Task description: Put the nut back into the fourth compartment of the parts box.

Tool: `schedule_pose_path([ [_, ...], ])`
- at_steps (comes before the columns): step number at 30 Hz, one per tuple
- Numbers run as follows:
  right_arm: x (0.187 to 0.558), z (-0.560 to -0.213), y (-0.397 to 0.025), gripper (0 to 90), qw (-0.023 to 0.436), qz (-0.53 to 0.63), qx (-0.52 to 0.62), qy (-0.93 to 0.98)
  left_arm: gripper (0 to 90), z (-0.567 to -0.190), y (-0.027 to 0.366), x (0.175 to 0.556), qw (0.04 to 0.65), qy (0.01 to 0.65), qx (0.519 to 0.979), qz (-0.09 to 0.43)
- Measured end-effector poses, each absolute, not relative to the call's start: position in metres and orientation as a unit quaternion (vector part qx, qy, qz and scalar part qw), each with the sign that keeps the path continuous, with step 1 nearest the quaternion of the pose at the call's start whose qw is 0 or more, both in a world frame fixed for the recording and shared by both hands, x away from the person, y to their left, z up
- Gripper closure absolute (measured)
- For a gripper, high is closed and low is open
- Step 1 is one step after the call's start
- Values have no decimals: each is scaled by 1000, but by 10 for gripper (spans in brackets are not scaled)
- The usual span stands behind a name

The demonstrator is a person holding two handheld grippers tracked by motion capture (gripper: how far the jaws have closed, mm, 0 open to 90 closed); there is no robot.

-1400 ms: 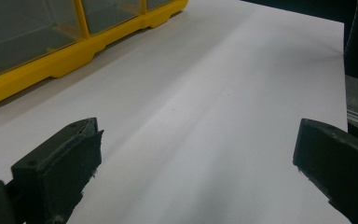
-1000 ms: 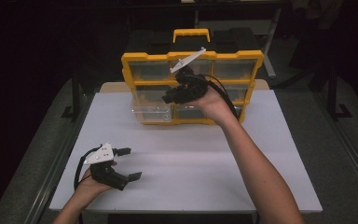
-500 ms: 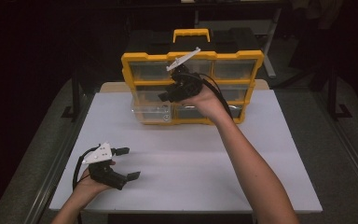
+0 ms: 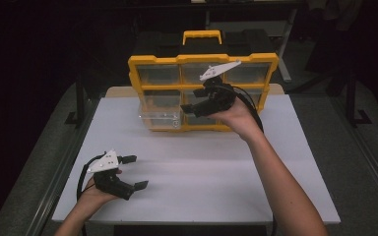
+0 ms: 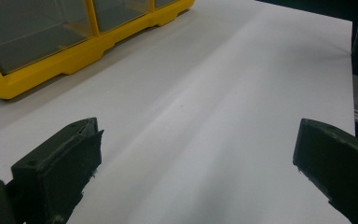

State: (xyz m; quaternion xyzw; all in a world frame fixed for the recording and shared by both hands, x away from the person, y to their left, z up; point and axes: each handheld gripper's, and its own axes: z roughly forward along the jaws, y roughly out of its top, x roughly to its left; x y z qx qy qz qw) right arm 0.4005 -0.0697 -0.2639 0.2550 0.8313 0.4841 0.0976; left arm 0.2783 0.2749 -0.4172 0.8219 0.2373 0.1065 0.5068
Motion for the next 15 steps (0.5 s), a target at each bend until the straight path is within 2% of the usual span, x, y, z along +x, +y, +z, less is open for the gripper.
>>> schedule_pose_path([
  [6, 385, -276, -83, 139, 112, 491, 250, 827, 11, -418, 275, 279, 503, 236, 824, 106],
  [12, 372, -295, -99, 118, 120, 495, 258, 821, 11, -419, 275, 279, 501, 236, 826, 104],
  [15, 366, -307, -107, 64, 124, 495, 267, 817, 11, -418, 275, 279, 503, 239, 824, 101],
])
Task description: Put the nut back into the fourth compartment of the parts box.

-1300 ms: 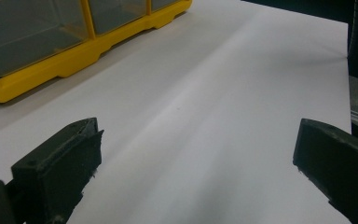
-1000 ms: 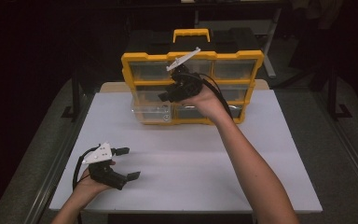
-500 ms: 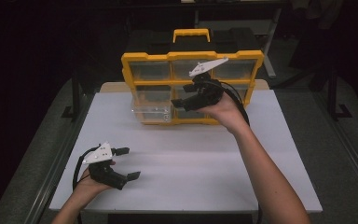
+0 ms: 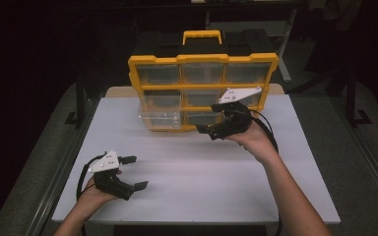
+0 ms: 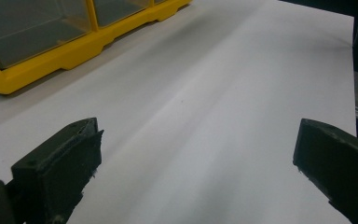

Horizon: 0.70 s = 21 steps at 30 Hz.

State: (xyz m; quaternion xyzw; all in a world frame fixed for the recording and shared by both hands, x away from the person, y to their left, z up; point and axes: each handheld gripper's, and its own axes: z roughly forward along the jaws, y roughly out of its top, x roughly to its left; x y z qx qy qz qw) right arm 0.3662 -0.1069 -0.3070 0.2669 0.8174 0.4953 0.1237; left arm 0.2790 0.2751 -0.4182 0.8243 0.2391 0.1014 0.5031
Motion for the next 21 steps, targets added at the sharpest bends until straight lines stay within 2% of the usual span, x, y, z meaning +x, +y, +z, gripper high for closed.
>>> schedule_pose_path([
  [8, 348, -341, -128, 26, 118, 508, 283, 805, 10, -418, 276, 278, 498, 239, 827, 103],
  [21, 304, -384, -169, 25, 135, 513, 296, 794, 11, -418, 275, 276, 505, 242, 822, 107],
])
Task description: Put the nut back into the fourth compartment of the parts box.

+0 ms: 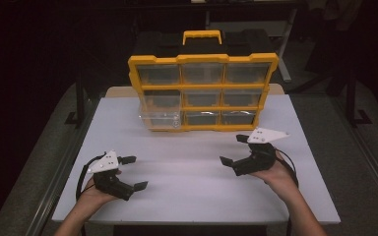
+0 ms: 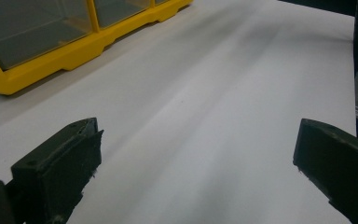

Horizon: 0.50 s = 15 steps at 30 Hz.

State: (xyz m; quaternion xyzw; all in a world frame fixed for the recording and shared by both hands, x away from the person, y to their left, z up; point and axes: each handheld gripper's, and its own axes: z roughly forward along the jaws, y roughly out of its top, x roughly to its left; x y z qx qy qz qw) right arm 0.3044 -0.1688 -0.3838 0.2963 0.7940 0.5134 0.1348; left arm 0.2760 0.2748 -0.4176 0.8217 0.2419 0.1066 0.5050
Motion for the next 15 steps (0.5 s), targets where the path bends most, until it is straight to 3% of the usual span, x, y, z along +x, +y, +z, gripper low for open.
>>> schedule_pose_path([
  [15, 270, -416, -209, 25, 141, 518, 332, 776, 11, -418, 274, 275, 504, 239, 823, 106],
])
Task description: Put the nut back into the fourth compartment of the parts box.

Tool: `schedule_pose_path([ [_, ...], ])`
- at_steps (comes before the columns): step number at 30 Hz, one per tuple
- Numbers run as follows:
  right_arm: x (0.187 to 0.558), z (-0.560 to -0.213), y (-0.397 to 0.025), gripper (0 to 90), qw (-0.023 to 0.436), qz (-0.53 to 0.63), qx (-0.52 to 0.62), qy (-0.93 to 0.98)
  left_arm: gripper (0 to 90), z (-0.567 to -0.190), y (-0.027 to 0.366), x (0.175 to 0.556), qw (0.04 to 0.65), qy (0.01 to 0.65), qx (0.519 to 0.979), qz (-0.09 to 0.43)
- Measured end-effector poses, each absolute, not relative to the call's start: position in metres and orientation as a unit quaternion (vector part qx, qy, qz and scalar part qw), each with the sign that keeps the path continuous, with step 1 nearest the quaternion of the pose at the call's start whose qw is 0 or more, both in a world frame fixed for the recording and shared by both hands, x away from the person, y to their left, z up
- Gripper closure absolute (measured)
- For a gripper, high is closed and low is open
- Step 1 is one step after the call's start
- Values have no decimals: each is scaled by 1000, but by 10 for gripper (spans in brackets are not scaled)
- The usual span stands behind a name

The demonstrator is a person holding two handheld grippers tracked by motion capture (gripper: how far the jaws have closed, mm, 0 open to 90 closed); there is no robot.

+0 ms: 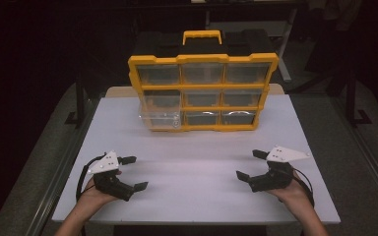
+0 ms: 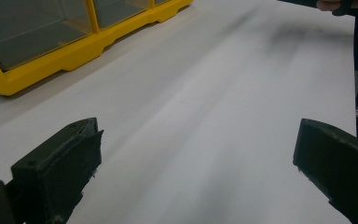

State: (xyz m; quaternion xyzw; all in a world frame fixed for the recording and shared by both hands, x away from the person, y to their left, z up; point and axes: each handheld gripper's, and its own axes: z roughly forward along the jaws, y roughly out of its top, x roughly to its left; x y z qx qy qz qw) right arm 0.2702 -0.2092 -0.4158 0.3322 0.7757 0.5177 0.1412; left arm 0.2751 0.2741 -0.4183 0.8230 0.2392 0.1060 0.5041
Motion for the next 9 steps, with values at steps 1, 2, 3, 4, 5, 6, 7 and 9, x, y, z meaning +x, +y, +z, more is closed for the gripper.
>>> schedule_pose_path([
  [1, 268, -418, -211, 25, 143, 518, 334, 774, 11, -418, 274, 275, 504, 239, 823, 107],
  [2, 266, -419, -213, 25, 143, 518, 335, 774, 11, -418, 274, 275, 504, 238, 823, 108],
  [3, 265, -421, -216, 25, 145, 518, 337, 773, 11, -419, 274, 275, 502, 239, 824, 107],
  [4, 264, -423, -217, 25, 145, 520, 338, 771, 11, -419, 274, 275, 502, 241, 824, 106],
  [5, 265, -424, -218, 25, 143, 520, 340, 771, 11, -419, 274, 275, 501, 241, 824, 107],
  [6, 266, -424, -217, 25, 143, 519, 340, 771, 11, -419, 274, 275, 502, 242, 824, 106],
  [7, 267, -424, -217, 25, 142, 518, 337, 773, 11, -419, 274, 275, 502, 242, 824, 107],
  [9, 267, -425, -215, 25, 139, 517, 335, 776, 11, -419, 274, 275, 500, 241, 825, 108],
])
